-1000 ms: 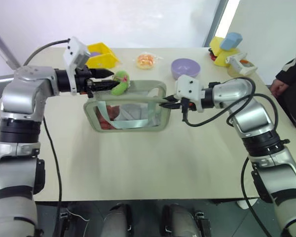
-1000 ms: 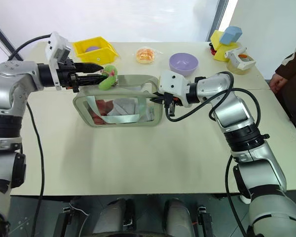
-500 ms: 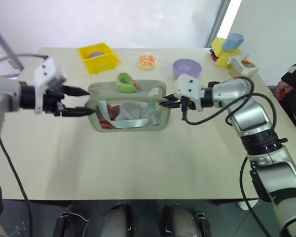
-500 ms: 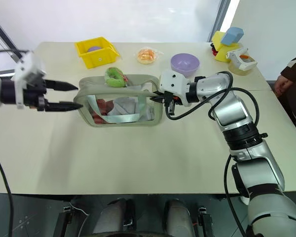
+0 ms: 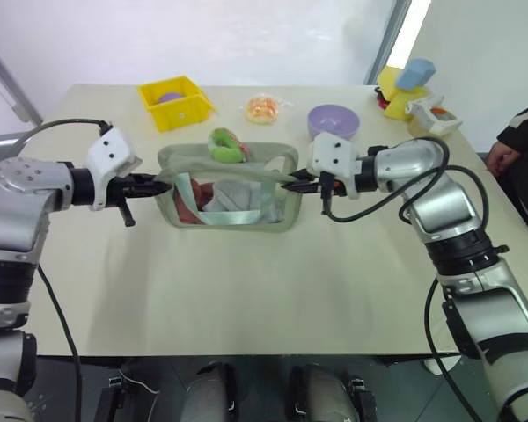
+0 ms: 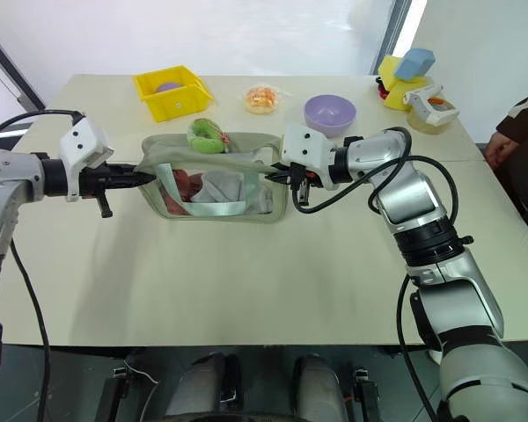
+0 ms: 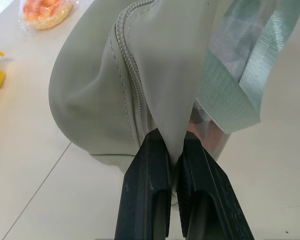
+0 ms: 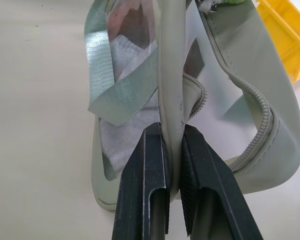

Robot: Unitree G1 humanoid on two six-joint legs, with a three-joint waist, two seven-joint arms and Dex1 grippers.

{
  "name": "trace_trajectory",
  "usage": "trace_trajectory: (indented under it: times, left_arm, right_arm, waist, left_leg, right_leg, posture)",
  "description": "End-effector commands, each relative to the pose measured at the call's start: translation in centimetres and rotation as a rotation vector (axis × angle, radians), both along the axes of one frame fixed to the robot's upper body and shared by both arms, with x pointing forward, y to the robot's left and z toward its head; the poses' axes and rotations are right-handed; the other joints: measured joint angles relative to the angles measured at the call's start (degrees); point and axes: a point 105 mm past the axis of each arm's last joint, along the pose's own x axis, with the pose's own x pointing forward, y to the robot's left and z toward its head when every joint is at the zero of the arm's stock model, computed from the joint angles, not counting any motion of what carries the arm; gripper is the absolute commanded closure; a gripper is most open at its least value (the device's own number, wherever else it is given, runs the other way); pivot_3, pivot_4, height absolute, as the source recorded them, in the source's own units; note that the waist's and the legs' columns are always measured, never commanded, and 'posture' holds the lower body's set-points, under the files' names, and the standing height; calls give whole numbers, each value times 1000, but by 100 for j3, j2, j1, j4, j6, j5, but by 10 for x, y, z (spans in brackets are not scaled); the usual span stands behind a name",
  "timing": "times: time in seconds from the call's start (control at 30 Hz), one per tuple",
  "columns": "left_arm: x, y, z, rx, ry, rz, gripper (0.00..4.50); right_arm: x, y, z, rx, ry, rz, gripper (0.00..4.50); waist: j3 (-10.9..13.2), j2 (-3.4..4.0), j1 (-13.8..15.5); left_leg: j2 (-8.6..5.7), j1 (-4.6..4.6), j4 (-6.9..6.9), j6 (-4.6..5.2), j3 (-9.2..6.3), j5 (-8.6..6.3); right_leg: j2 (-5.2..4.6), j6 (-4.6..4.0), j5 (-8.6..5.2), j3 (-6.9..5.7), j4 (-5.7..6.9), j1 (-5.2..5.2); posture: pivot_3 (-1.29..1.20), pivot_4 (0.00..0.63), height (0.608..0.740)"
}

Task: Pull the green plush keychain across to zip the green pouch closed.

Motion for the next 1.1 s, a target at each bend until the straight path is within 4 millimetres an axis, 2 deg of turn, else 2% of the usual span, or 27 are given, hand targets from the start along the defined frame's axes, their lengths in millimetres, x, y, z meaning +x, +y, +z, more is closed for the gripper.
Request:
trace_trajectory:
  times: [0.03,0.07,0.1,0.17,0.2,0.23,0.3,0.37,0.43,0.63,0.83,1.03,1.1]
  left_arm:
    - [-4,-1,13,12,-26,-24,4459]
    - [-5,-2,12,15,-21,-29,4500]
    - [-6,-2,11,16,-17,-34,4500]
    - [-7,-2,10,17,-13,-37,4500]
    - [-8,-2,10,18,-13,-36,4500]
    - [-7,-1,10,20,-15,-33,4500]
    - [-7,0,10,20,-14,-30,4500]
    - [-6,0,11,18,-13,-30,4500]
    - [-5,-2,11,15,-15,-31,4500]
    - [-4,-4,11,14,-17,-38,4500]
    - [-5,-4,11,12,-15,-42,4500]
    - [-6,-5,11,10,-15,-41,4500]
    - [-6,-4,11,10,-16,-39,4500]
  right_arm:
    - [-11,-3,18,-15,-19,41,4246]
    - [-13,-8,19,-48,-24,49,3601]
    - [-9,-14,25,-66,-47,28,3318]
    - [-4,-22,38,-74,-68,5,2361]
    - [-3,-24,43,-71,-64,7,2361]
    - [-4,-19,58,-29,-78,14,2361]
    - [-10,-2,79,35,-97,62,2361]
    - [-17,21,87,93,-99,116,2361]
    - [-18,41,88,141,-92,138,2361]
    - [-13,71,73,183,-23,165,2361]
    - [-5,78,60,152,-13,151,2361]
    - [2,83,59,159,-7,138,2361]
    - [2,83,60,171,9,139,2865]
  waist:
    - [1,1,3]
    - [1,1,11]
    - [1,1,19]
    - [1,1,8]
    - [1,2,0]
    - [1,2,-3]
    - [3,6,-35]
    - [3,6,-42]
    - [3,5,-31]
    - [2,2,17]
    - [2,3,-2]
    - [2,3,-2]
    - [2,3,-4]
  left_leg:
    - [0,0,0,0,0,0]
    - [0,-1,0,0,0,0]
    - [0,-1,0,0,-1,0]
    - [-1,-1,2,0,0,0]
    - [0,0,2,1,0,0]
    - [0,1,1,0,0,0]
    - [1,1,-4,0,2,0]
    - [3,0,-5,-1,7,0]
    - [4,1,-4,-1,7,1]
    - [1,-5,2,1,2,-1]
    - [1,-4,0,0,3,0]
    - [1,-4,0,0,3,0]
    - [1,-4,0,0,3,0]
  right_leg:
    - [0,0,0,0,0,0]
    - [0,0,0,0,0,-1]
    - [0,0,0,0,0,0]
    - [-1,0,0,0,-1,1]
    - [-1,0,0,0,-1,1]
    - [-1,0,0,0,0,-1]
    - [0,0,0,1,1,-7]
    - [0,0,0,3,7,-12]
    - [0,0,0,2,8,-11]
    - [-1,0,0,0,5,-5]
    - [0,0,0,0,7,-7]
    - [-1,0,0,0,7,-7]
    - [0,0,0,0,6,-6]
  posture:
    - [0,150,739]
    - [0,150,739]
    - [0,150,739]
    - [0,150,739]
    - [0,150,739]
    - [0,150,739]
    - [0,150,739]
    - [0,150,739]
    - [0,150,739]
    - [0,150,739]
    - [0,150,739]
    - [0,150,739]
    - [0,150,739]
